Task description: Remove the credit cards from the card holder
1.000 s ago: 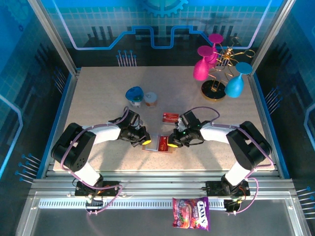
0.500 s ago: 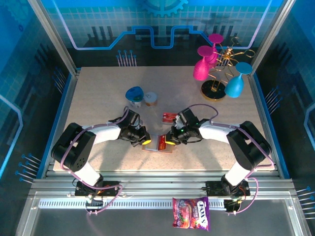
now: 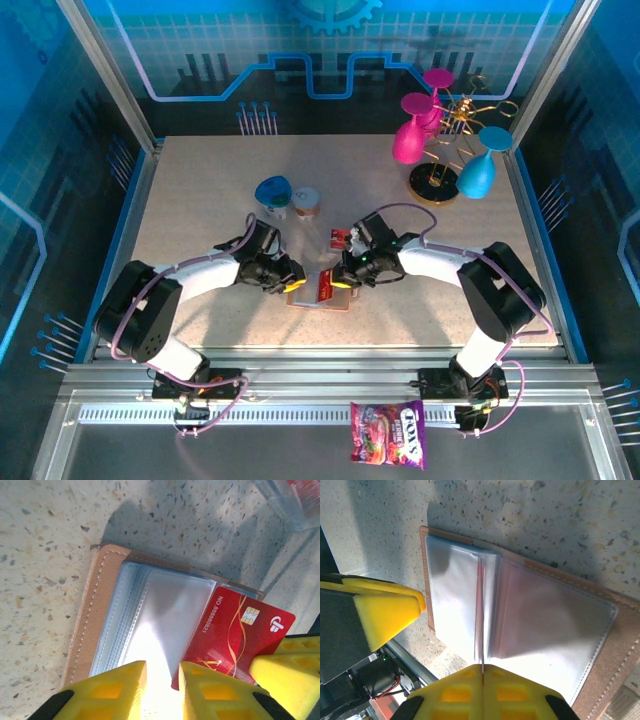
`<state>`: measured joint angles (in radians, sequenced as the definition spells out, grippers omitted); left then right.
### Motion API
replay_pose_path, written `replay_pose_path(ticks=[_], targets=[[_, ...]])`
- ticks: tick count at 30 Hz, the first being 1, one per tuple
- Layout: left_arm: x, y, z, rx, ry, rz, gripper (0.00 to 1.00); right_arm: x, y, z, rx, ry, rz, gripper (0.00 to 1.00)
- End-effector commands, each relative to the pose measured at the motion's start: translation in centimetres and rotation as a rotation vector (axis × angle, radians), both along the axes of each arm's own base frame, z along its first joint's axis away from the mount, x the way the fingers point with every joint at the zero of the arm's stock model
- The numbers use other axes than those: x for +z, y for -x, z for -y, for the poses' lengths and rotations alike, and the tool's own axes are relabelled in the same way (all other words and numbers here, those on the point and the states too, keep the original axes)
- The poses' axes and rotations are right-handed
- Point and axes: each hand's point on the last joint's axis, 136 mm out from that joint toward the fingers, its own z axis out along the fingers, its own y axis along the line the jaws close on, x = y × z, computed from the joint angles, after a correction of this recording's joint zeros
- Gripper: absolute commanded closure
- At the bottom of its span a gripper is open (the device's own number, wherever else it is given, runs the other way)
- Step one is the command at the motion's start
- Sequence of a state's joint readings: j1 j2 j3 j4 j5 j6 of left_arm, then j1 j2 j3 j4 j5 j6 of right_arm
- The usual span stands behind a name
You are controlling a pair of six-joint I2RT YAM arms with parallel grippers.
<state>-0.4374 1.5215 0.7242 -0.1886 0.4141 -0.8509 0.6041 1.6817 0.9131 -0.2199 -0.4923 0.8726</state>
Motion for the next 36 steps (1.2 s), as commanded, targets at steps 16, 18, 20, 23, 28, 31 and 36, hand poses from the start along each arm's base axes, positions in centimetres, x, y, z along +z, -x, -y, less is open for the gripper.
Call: replay_pose_path(ticks=[16, 18, 20, 23, 28, 31, 36], targets=[[-2.0, 1.7, -3.1, 0.007, -0.13, -0.017, 0.55, -0.2, 0.0, -1.2, 0.053, 0.027, -0.005, 0.98], [-2.2, 1.8, -3.0, 0.005, -0.125, -0.021, 0.55, 0.1, 0.0, -1.2, 0.057, 0.027, 0.004, 0.99], [-2.3, 1.8, -3.0, 0.004, -0.124, -0.023, 0.55, 0.4, -0.1, -1.1, 0.063, 0.038, 0.016, 1.0], [-2.2, 1.7, -2.9, 0.002, -0.119, -0.023, 0.55, 0.8, -0.3, -0.9, 0.082, 0.062, 0.034, 1.0], [-2.0, 1.7, -2.8, 0.004, -0.115, -0.016, 0.55, 1.7, -0.5, -0.5, 0.145, 0.102, 0.076, 1.0], [-1.9, 1.6, -2.9, 0.004, -0.114, -0.013, 0.55, 2.7, -0.7, -0.1, 0.213, 0.139, 0.125, 1.0], [-2.0, 1.7, -2.9, 0.006, -0.114, -0.012, 0.54, 4.2, -1.1, 1.1, 0.39, 0.247, 0.242, 1.0]])
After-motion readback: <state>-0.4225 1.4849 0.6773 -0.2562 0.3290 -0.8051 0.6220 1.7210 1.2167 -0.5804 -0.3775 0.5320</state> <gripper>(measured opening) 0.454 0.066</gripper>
